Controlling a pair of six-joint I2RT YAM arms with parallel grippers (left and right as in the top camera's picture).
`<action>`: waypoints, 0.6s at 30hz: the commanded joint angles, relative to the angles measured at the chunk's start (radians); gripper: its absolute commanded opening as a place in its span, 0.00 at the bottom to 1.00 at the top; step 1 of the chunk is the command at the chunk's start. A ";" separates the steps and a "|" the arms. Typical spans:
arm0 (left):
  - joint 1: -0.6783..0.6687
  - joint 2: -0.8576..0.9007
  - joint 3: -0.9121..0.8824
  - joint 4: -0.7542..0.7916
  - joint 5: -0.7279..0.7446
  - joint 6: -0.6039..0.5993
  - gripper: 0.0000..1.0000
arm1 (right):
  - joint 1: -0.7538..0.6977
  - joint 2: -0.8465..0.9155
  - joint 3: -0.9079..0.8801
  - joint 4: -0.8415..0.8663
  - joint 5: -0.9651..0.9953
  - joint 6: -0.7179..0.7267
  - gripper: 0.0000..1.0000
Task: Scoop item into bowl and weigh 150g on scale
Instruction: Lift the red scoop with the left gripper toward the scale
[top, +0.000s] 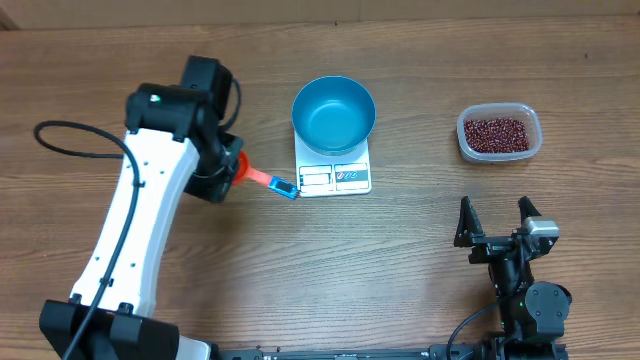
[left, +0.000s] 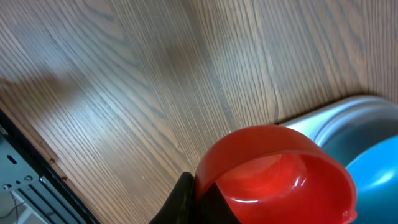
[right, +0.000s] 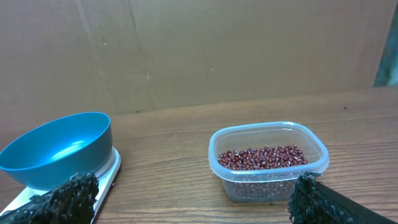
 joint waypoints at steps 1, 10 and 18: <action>-0.034 -0.024 0.018 0.005 0.001 -0.057 0.04 | 0.004 -0.006 -0.010 0.002 0.005 -0.001 1.00; -0.063 -0.024 0.018 0.080 0.024 -0.057 0.04 | 0.004 -0.006 -0.010 0.002 0.005 -0.001 1.00; -0.064 -0.024 0.018 0.099 0.034 -0.069 0.04 | 0.004 -0.006 -0.010 0.002 0.005 -0.001 1.00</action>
